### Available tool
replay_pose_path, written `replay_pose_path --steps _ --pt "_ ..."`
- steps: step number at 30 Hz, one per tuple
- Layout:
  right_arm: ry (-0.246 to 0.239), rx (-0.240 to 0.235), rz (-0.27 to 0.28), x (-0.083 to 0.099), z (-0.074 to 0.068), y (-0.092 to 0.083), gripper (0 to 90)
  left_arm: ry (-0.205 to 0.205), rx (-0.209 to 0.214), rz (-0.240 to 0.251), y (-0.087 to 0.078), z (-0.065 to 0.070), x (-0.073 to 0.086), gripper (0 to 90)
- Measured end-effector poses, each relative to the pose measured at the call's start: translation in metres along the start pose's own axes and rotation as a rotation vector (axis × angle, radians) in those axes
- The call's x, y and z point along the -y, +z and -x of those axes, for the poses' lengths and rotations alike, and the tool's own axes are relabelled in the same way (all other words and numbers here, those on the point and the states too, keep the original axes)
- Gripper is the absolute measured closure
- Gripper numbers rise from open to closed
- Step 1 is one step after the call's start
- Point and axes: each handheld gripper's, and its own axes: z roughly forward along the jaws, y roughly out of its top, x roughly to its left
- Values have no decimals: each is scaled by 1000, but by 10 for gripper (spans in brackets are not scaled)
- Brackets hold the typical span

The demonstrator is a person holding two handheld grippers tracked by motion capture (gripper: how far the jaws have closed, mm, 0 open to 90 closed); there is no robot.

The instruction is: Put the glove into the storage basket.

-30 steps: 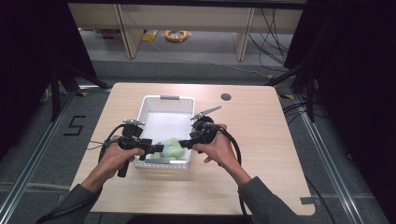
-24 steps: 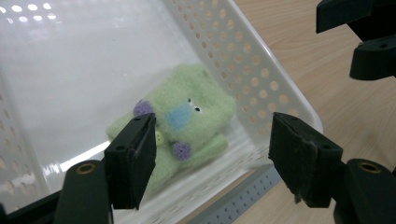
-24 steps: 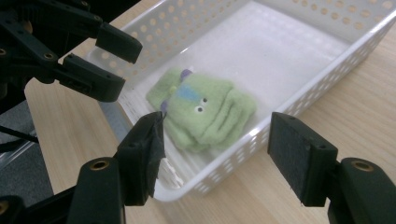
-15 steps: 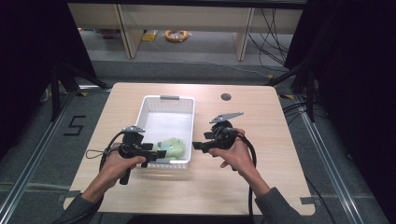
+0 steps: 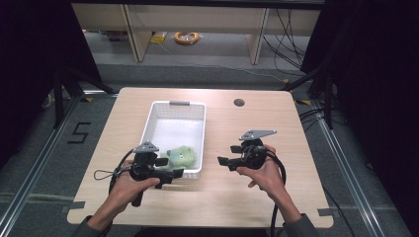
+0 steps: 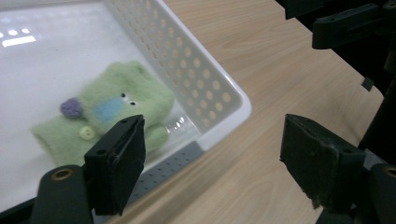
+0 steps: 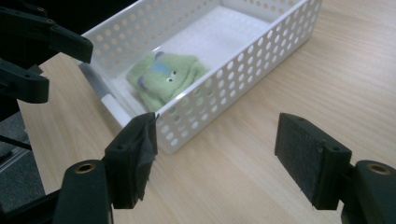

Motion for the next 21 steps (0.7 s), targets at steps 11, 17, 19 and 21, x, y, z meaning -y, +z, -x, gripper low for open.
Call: replay_pose_path --steps 11,17,19,21 --pt "10 18 -6 21 3 -14 305 35 37 -1 5 18 16 217" --pt "-12 15 22 32 5 -16 296 66 38 -11 9 23 21 215" --pt "11 6 11 36 3 -18 286 63 46 -18 12 25 24 215" --pt "-4 10 15 39 4 -18 260 72 49 -26 13 28 26 215"
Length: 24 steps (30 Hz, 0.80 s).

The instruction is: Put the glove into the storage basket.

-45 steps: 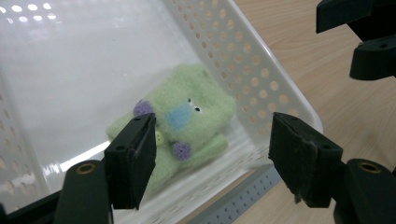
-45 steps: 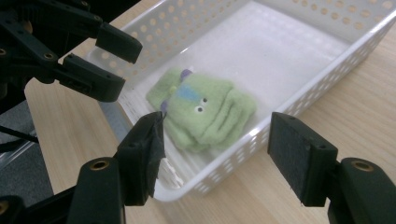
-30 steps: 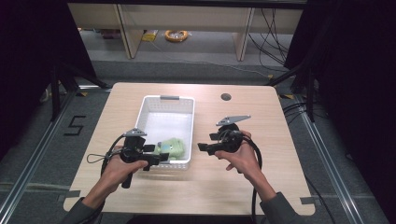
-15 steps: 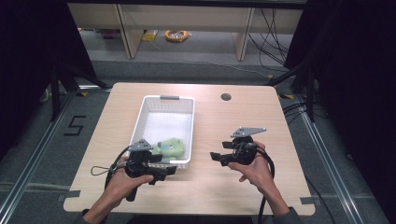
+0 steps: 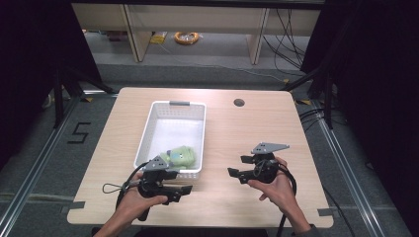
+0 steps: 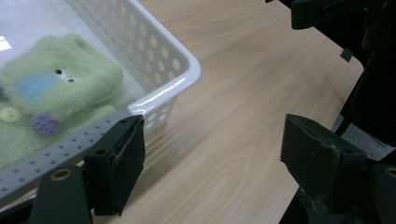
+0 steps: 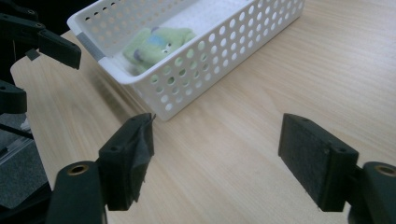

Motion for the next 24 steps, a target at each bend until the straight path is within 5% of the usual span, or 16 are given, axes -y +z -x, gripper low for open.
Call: replay_pose_path --steps 4,8,9,10,15,20,22,24 --pt "13 -15 -7 7 -2 1 218 17 -1 -5 3 4 3 215" --pt "-41 -36 9 14 1 2 203 28 -6 -5 5 7 9 215" --pt "15 -42 -4 16 -3 1 202 26 -15 -2 5 8 10 214" --pt "-23 -42 13 18 0 1 202 30 -9 1 6 8 13 214" --pt "14 -29 -15 30 -3 -4 202 49 -13 -9 10 13 26 211" --pt "-9 -27 -11 42 -1 -7 200 66 -26 -35 13 14 39 205" --pt "33 -15 -31 47 -5 -10 198 67 -17 -53 13 15 43 205" --pt "7 -21 -19 52 -2 -11 196 68 -15 -37 14 16 47 202"
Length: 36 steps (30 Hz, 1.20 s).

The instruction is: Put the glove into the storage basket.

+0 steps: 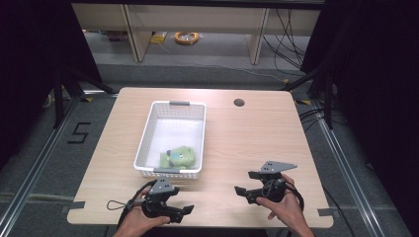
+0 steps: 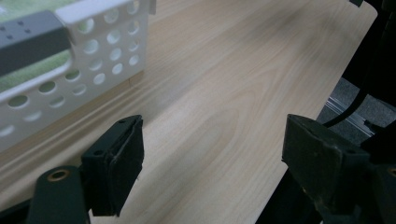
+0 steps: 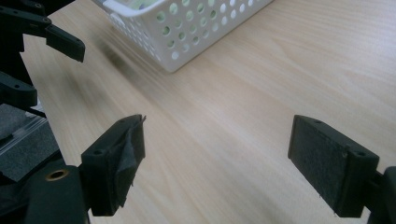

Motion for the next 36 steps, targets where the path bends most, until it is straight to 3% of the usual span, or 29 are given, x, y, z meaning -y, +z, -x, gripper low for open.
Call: replay_pose_path --steps 2,3,4,6,7,8,9,10,11,13,14,15,17,18,20,21,22,24,26,27,28,29,30,33,34,35,36 --pt "-6 17 -5 5 -1 -3 195 -6 -6 0 1 2 3 198" --pt "30 -3 -9 8 -3 -3 195 20 -10 -11 1 1 4 196" --pt "30 0 -13 11 -4 -4 194 14 -12 -11 2 2 6 196" --pt "2 -8 -9 15 -3 -5 194 58 -22 -28 1 2 7 196" --pt "-1 15 -4 17 -4 -6 194 21 -15 -16 3 4 9 195" --pt "37 0 -19 19 -8 -8 194 58 -17 -38 3 2 10 194" --pt "-1 -2 -3 22 -5 -8 194 55 -21 -40 4 2 11 193" --pt "-2 4 1 23 -6 -8 194 26 -9 -31 5 5 13 192" --pt "32 1 -11 26 -10 -10 193 64 -12 -52 4 4 13 191" --pt "-5 4 -1 29 -9 -10 190 52 -13 -42 5 6 15 191" --pt "15 -7 0 32 -12 -10 184 44 -7 -35 5 7 16 190" --pt "-9 -4 -7 33 -10 -10 183 45 -7 -34 5 7 17 190" --pt "-13 8 -14 37 -12 -11 181 53 -5 -42 4 8 19 188" --pt "8 11 -24 39 -15 -12 180 45 -8 -29 4 9 20 187" --pt "-20 1 -17 41 -13 -11 175 50 -12 -35 4 8 21 186" --pt "16 15 -31 42 -17 -13 172 48 -13 -30 4 9 22 186" --pt "-25 27 -23 44 -14 -13 168 42 -15 -26 5 9 23 185" --pt "-22 26 -27 47 -15 -12 165 41 -13 -33 6 9 24 183" --pt "11 35 -39 49 -18 -13 165 49 -13 -33 5 9 24 184" --pt "8 30 -36 50 -18 -12 165 38 -11 -28 5 10 24 183" --pt "-26 26 -33 50 -16 -13 165 44 -13 -25 5 9 24 183" --pt "-5 29 -38 50 -17 -14 165 44 -17 -28 5 9 24 183" --pt "10 31 -39 51 -18 -14 164 75 -15 -51 3 6 24 182" --pt "-12 32 -33 51 -15 -13 165 35 -20 -39 6 8 25 182" --pt "11 34 -40 52 -17 -14 165 40 -19 -39 6 8 25 182" --pt "-18 46 -32 51 -15 -14 165 72 -27 -52 5 6 25 182" --pt "-1 23 -31 52 -15 -14 165 59 -27 -40 5 7 25 182"
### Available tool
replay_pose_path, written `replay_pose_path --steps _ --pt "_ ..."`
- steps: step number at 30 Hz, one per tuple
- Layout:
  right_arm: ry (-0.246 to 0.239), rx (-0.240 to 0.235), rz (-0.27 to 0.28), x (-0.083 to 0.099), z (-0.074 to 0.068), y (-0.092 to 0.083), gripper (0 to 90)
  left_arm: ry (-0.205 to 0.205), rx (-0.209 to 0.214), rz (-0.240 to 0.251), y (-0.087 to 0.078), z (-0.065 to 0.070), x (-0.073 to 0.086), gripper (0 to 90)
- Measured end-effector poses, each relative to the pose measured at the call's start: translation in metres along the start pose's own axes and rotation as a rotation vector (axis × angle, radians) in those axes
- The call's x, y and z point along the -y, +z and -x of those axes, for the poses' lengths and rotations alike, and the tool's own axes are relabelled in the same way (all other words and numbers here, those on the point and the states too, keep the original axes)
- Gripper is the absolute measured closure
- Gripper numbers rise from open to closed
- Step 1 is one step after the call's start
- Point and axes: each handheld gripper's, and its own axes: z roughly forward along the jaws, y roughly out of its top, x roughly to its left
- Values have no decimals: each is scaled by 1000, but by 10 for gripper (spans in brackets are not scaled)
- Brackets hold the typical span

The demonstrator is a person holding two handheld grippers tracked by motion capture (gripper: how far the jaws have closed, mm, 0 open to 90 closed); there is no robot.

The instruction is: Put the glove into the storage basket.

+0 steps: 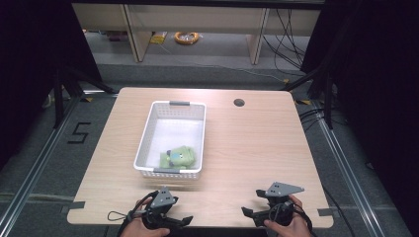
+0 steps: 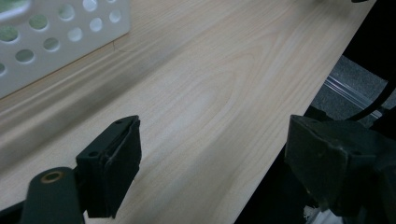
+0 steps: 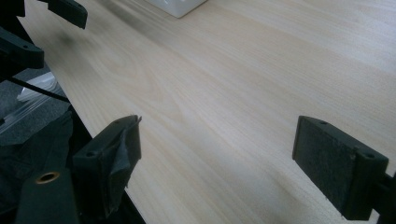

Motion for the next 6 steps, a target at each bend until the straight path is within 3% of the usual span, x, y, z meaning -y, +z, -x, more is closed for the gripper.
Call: replay_pose_path --steps 3,6 --pt "9 -2 -9 0 -1 0 165 10 -4 -9 0 -1 0 182" --pt "-18 13 1 0 1 0 164 -20 1 6 1 0 0 182"
